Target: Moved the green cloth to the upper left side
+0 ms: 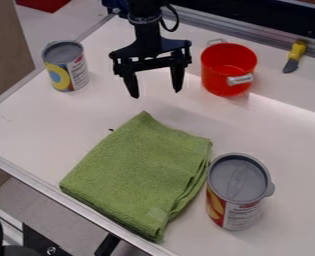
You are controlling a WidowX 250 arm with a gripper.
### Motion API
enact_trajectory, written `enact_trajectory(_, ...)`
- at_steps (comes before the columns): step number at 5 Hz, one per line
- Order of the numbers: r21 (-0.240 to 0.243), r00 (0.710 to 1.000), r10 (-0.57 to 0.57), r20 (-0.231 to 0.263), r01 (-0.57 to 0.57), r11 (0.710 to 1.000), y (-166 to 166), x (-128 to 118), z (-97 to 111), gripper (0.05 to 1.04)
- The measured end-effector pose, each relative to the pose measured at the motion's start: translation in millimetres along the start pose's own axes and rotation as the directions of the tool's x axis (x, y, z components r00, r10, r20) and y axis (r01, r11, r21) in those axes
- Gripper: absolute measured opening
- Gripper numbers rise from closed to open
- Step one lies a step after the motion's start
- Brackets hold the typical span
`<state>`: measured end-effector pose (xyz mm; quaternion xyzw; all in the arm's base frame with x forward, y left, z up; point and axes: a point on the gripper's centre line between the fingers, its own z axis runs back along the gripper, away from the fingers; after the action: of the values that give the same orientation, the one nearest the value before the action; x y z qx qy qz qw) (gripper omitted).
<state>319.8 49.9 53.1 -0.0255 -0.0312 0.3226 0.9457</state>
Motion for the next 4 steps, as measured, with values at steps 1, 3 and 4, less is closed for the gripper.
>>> enact_trajectory(1, 0.015, 1.000, -0.004, -0.029, 0.005, 1.000, 3, -5, -10, 0.999)
enact_trajectory(3, 0.038, 0.987, -0.149, -0.059, 0.151, 0.988, 21, -39, -5, 0.999)
enact_trajectory(4, 0.035, 0.977, -0.206, -0.056, 0.208, 0.978, 30, -59, -8, 0.999)
